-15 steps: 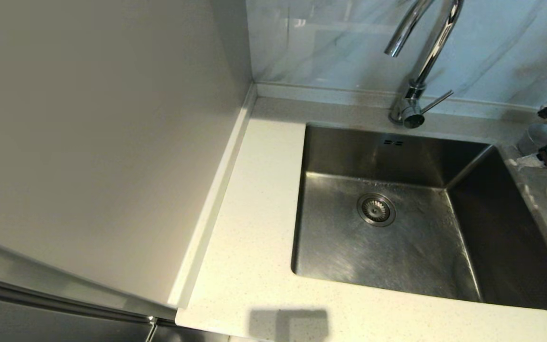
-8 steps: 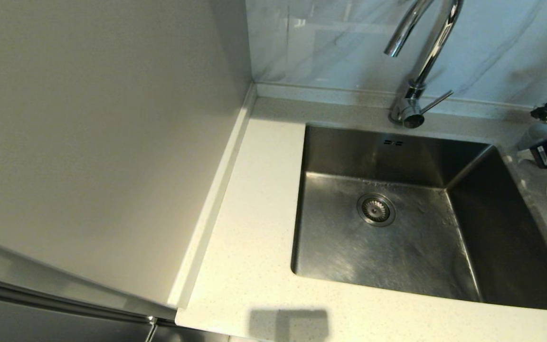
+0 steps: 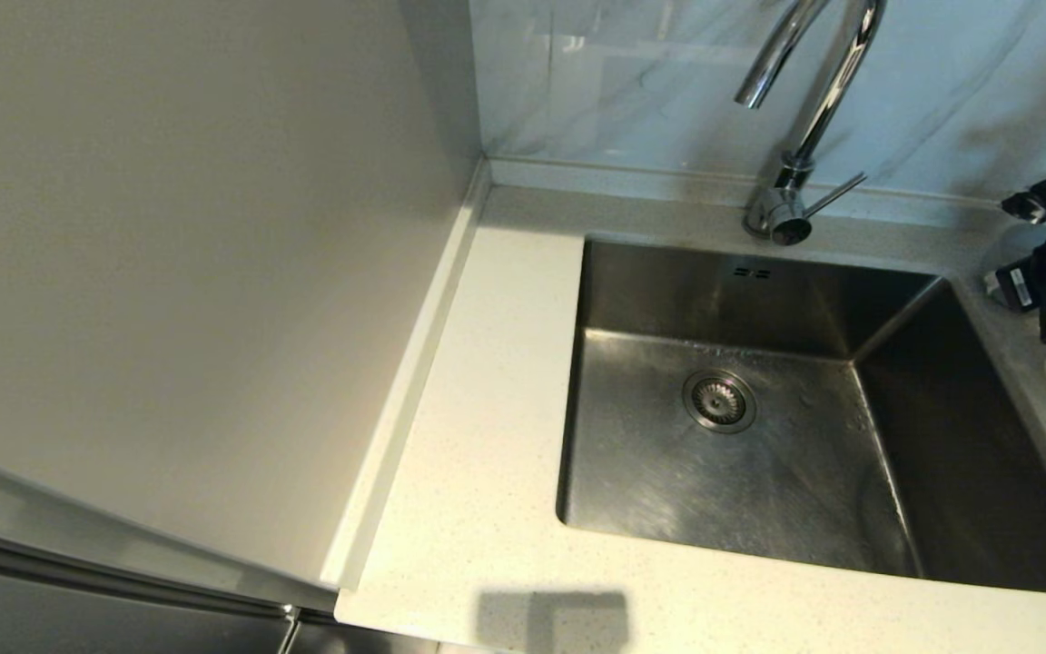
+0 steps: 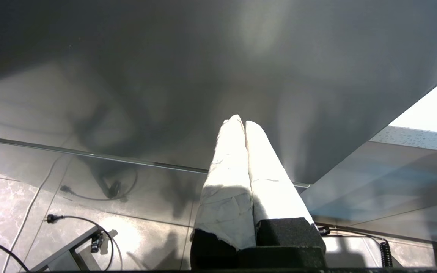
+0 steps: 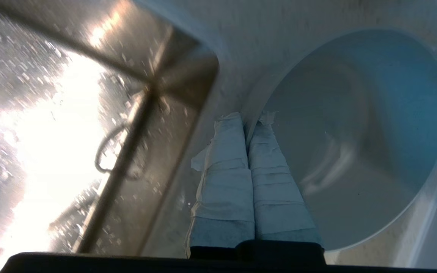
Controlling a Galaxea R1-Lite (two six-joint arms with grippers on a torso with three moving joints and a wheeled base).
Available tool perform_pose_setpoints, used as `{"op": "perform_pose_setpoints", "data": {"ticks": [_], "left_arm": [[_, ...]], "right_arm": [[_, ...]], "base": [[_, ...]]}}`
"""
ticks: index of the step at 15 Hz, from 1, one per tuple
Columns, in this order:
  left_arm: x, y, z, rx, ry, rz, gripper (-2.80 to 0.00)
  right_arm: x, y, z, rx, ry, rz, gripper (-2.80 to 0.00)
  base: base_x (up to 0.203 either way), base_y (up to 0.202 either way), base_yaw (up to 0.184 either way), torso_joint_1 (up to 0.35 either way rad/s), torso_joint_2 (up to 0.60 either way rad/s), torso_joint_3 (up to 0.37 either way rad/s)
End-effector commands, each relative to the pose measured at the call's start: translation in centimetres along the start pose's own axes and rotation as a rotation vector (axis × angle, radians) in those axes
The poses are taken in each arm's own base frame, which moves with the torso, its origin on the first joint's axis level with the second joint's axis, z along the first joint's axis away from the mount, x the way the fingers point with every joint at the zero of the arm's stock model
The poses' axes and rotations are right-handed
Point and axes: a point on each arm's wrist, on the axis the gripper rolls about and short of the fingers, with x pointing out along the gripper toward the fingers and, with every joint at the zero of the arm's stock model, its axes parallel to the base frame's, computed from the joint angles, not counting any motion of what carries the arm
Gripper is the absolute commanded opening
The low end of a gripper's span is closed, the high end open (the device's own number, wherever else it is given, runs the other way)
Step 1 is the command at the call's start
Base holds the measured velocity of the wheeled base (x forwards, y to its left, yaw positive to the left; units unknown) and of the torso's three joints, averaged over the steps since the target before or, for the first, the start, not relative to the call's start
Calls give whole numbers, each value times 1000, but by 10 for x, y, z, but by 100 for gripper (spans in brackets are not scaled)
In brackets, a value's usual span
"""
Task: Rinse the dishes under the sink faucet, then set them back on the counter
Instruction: Put a bowl into the sink
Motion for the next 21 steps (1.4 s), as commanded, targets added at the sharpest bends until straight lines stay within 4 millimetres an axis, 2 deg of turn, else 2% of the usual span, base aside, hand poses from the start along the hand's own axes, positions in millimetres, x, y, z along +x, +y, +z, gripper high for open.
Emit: {"op": "perform_pose_setpoints", "data": {"ticks": [1, 4, 7, 9, 12, 15, 16, 18, 21], "left_arm": [[0, 0, 0, -1, -3, 1, -280], [0, 0, 0, -1, -3, 1, -280], [0, 0, 0, -1, -3, 0, -280], [0, 0, 0, -1, -3, 1, -280], [0, 0, 0, -1, -3, 1, -280], [0, 0, 0, -1, -3, 0, -280], [0, 0, 0, 0, -4, 0, -280], [0, 0, 0, -1, -3, 1, -280], [0, 0, 0, -1, -3, 0, -280]], "right_arm": [[-11, 4, 13, -2, -56, 25, -280], [-36, 13, 35, -11, -124, 76, -280], [-68, 35, 53, -24, -122, 148, -280], [-81, 52, 50, -27, -82, 213, -280], [-86, 93, 25, -71, 18, 354, -280], [-83, 140, 9, -175, 76, 497, -280], [-76, 153, 6, -190, 95, 525, -280], [-50, 174, -2, -201, 94, 516, -280], [-8, 192, -16, -220, 79, 456, -280]], "base": [[0, 0, 0, 0, 0, 0], [0, 0, 0, 0, 0, 0], [0, 0, 0, 0, 0, 0], [0, 0, 0, 0, 0, 0], [0, 0, 0, 0, 0, 0], [0, 0, 0, 0, 0, 0], [0, 0, 0, 0, 0, 0], [0, 0, 0, 0, 0, 0], [0, 0, 0, 0, 0, 0]]}}
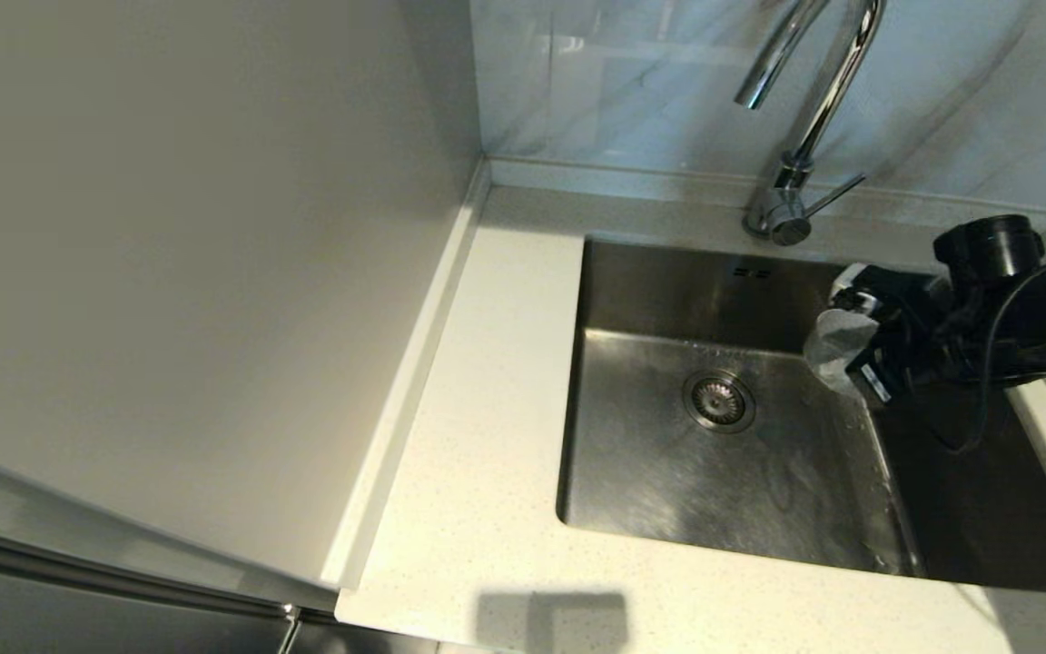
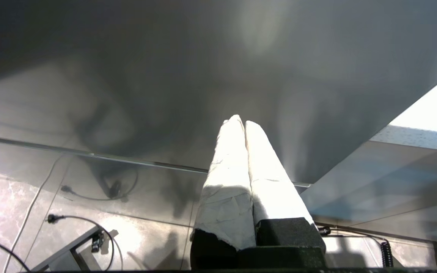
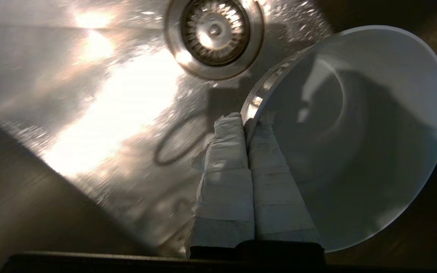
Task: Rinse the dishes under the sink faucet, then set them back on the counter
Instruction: Put a bowl into the sink
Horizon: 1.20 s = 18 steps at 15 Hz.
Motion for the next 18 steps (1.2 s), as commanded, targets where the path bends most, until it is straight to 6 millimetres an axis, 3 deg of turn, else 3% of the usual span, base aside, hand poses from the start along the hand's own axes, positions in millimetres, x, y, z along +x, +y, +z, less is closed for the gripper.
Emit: {"op": "perform_pose_setpoints", "data": {"ticks": [1, 9, 16, 17, 18], "left_arm": [[0, 0, 0, -1, -3, 1, -280], [0, 0, 0, -1, -3, -1, -280], [0, 0, 0, -1, -3, 1, -280], [0, 0, 0, 0, -3, 1, -280], [0, 0, 0, -1, -3, 1, -280]], "right_arm": [[41, 2, -14, -6, 35, -16, -280], [113, -13, -54, -12, 39, -158, -280], [131, -14, -64, -17, 89, -195, -280], [131, -15, -62, -16, 88, -205, 0], [131, -16, -61, -14, 82, -210, 0]], "base": [[0, 0, 0, 0, 0, 0], [0, 0, 0, 0, 0, 0], [0, 0, 0, 0, 0, 0], [0, 0, 0, 0, 0, 0], [0, 0, 0, 0, 0, 0]]}}
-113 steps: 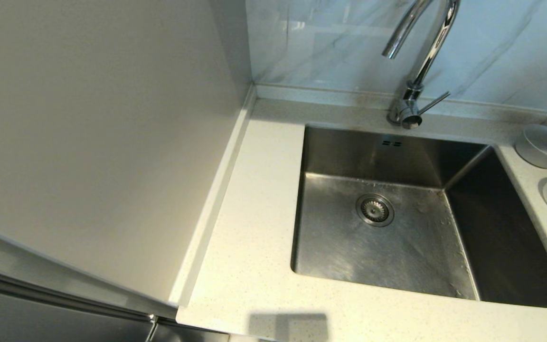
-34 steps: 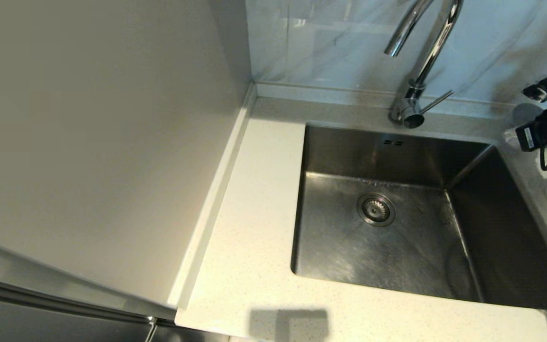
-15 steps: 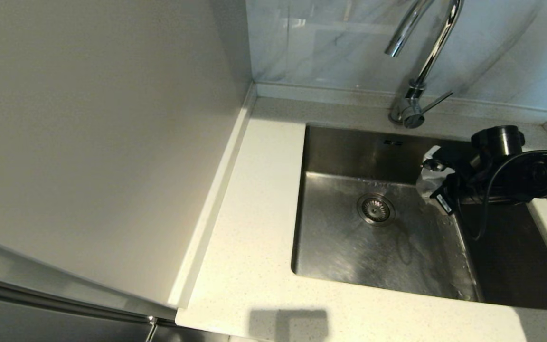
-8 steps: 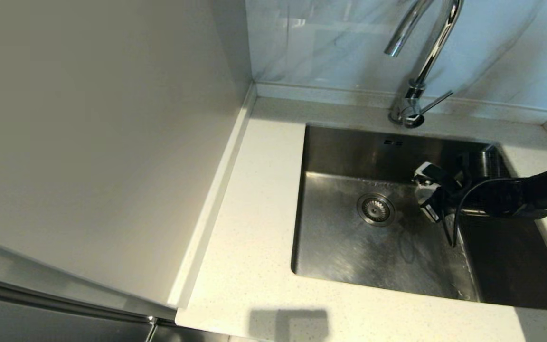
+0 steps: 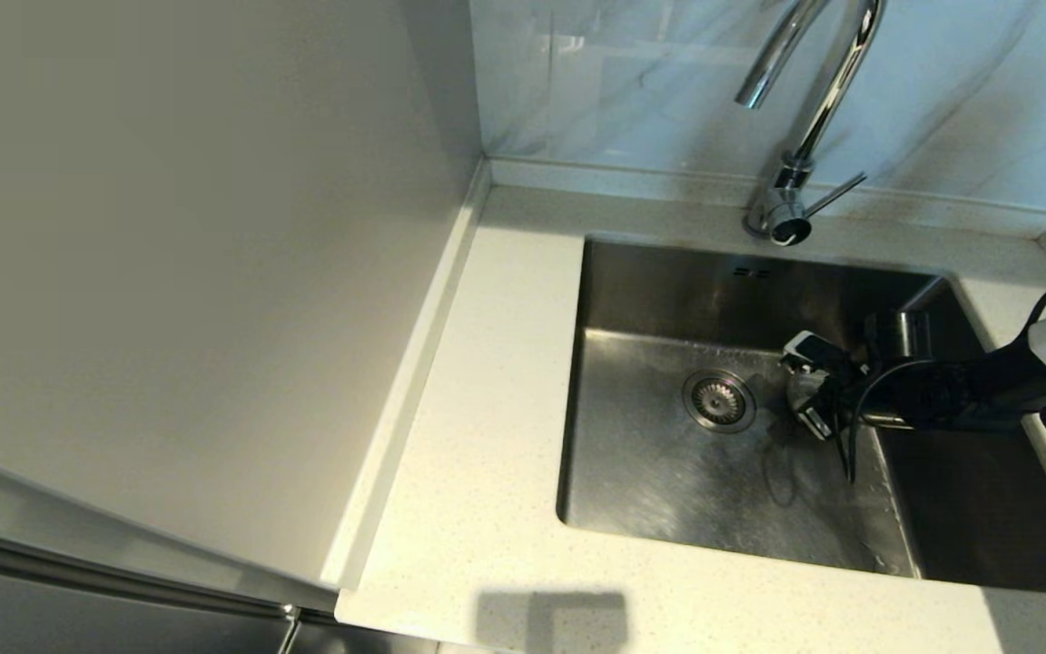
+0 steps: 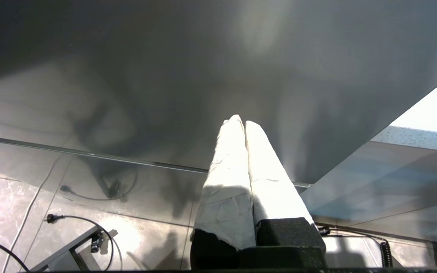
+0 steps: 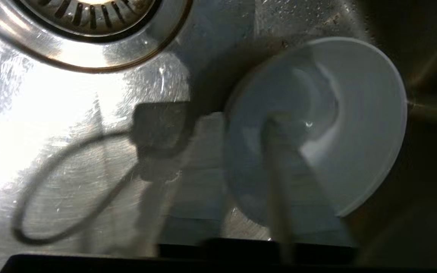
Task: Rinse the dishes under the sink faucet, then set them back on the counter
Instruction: Put a bowl into the sink
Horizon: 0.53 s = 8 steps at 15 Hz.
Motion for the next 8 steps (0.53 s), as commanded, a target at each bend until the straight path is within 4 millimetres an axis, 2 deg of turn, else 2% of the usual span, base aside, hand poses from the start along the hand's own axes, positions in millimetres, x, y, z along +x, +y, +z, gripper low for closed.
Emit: {"op": "perform_pose_setpoints", "data": {"ticks": [1, 3, 5, 7, 8], "left_arm": [[0, 0, 0, -1, -3, 1, -280], [0, 0, 0, -1, -3, 1, -280], [0, 0, 0, 0, -3, 1, -280], [0, 0, 0, -1, -3, 1, -280], [0, 0, 0, -1, -3, 1, -280]], "right_arm": [[4, -1, 1, -2, -7, -5, 0], [5, -6, 4, 4, -20, -21, 0], [-2, -14, 9, 13, -41, -42, 0], [-27, -29, 21, 39, -83, -80, 0], [-47, -38, 29, 58, -109, -95, 0]], "base": [[0, 0, 0, 0, 0, 0], [0, 0, 0, 0, 0, 0], [0, 0, 0, 0, 0, 0], [0, 0, 0, 0, 0, 0], [0, 0, 0, 0, 0, 0]]}}
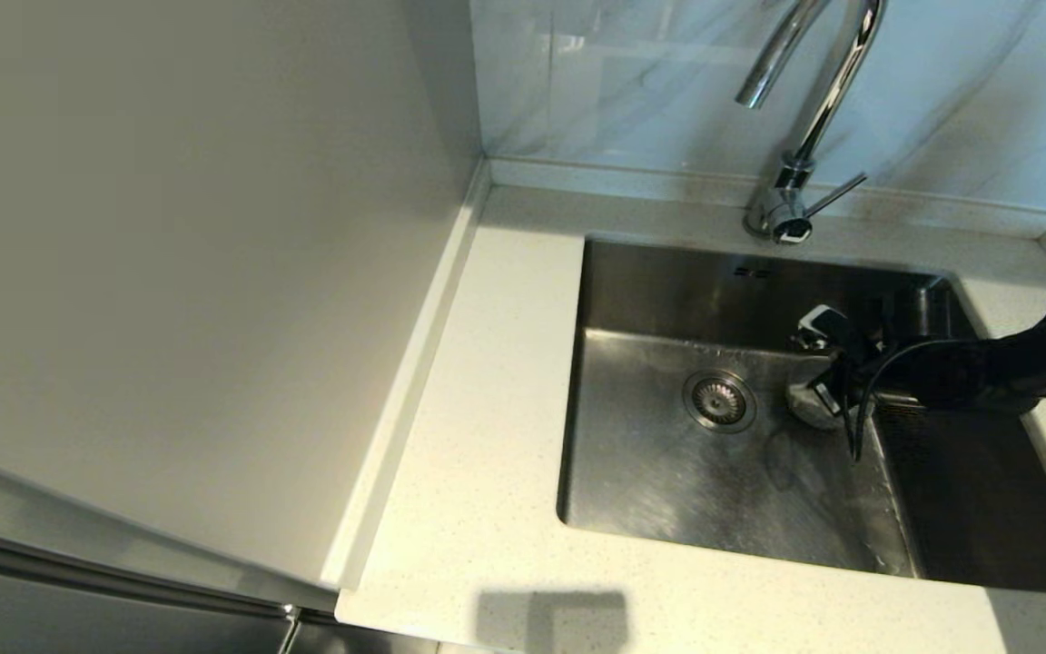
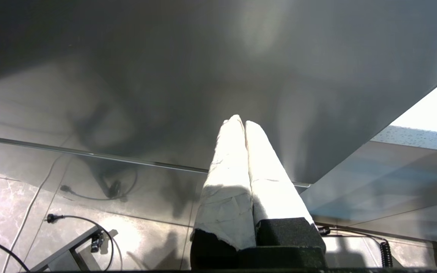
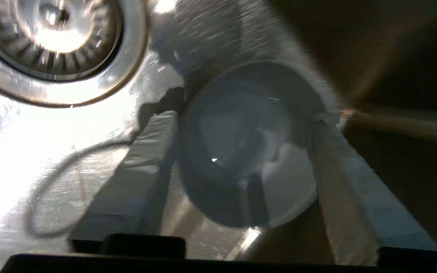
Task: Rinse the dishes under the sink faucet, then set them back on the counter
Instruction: Put a bowl into the sink
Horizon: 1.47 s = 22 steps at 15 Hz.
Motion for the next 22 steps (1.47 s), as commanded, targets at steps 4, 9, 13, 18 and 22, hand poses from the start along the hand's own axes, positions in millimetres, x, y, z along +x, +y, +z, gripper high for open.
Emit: {"op": "perform_pose_setpoints", "data": {"ticks": [4, 9, 13, 18, 22], "left_arm": [[0, 0, 0, -1, -3, 1, -280], [0, 0, 0, -1, -3, 1, -280], [0, 0, 0, -1, -3, 1, -280], [0, 0, 0, -1, -3, 1, -280], [0, 0, 0, -1, -3, 1, -280]], "right_arm": [[-125, -51, 40, 58, -120, -14, 0], [-203, -61, 59, 98, -224, 17, 0], [-226, -58, 82, 141, -316, 12, 0], [-234, -58, 97, 136, -386, -5, -280], [-236, -54, 105, 120, -430, -2, -280]], "base": [[0, 0, 0, 0, 0, 0], [0, 0, 0, 0, 0, 0], [0, 0, 0, 0, 0, 0], [0, 0, 0, 0, 0, 0], [0, 0, 0, 0, 0, 0]]}}
